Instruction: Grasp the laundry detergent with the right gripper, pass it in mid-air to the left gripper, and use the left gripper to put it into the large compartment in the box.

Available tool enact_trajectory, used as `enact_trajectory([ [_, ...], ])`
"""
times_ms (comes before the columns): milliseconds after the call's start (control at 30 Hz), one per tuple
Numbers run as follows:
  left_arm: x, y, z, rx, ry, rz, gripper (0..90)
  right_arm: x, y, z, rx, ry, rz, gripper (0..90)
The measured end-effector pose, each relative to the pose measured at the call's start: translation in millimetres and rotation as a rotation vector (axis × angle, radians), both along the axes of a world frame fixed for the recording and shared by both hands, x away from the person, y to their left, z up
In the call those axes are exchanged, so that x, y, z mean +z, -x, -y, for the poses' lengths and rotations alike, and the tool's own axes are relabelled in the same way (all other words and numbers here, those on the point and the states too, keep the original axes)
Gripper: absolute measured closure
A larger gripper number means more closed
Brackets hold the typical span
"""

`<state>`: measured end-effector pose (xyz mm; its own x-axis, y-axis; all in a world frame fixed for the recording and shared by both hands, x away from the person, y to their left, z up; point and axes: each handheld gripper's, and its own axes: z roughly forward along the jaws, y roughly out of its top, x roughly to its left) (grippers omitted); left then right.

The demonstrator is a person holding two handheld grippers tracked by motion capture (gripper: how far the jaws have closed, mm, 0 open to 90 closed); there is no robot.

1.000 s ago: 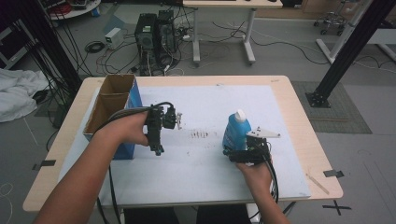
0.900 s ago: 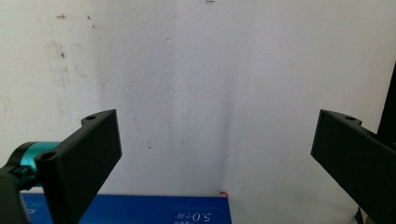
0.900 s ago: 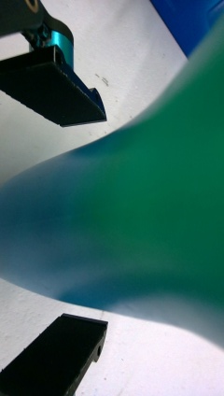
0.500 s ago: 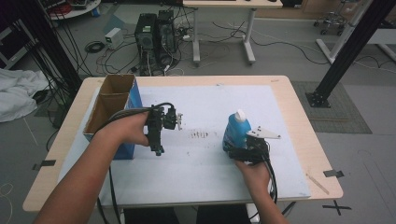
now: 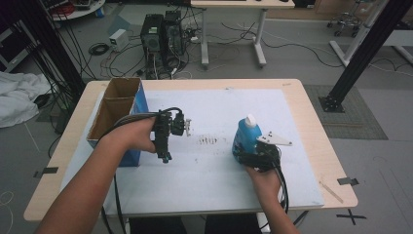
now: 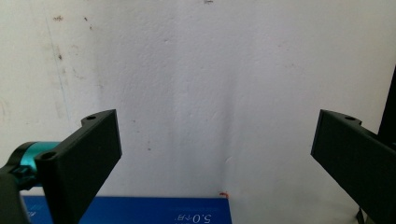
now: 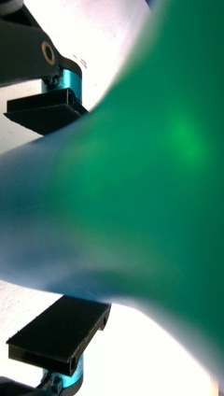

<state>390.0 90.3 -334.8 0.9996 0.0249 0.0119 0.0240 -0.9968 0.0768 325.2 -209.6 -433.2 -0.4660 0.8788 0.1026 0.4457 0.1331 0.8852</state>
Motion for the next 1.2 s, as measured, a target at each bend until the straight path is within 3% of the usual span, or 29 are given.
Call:
enact_trajectory([
  [67,-0.1,-0.2,-0.1,-0.002,-0.003,-0.001,1.6,0.1,-0.2,0.0,-0.008,-0.002,0.001,23.4],
  [567,-0.5,-0.5,0.1,0.001,-0.003,0.001,1.6,0.3,-0.7,-1.9,0.001,0.0,0.022,27.4],
  [1200,-1.5,-0.8,1.3,0.0,-0.006,0.0,1.6,1.1,-0.6,-3.1,0.029,-0.016,0.037,39.3],
])
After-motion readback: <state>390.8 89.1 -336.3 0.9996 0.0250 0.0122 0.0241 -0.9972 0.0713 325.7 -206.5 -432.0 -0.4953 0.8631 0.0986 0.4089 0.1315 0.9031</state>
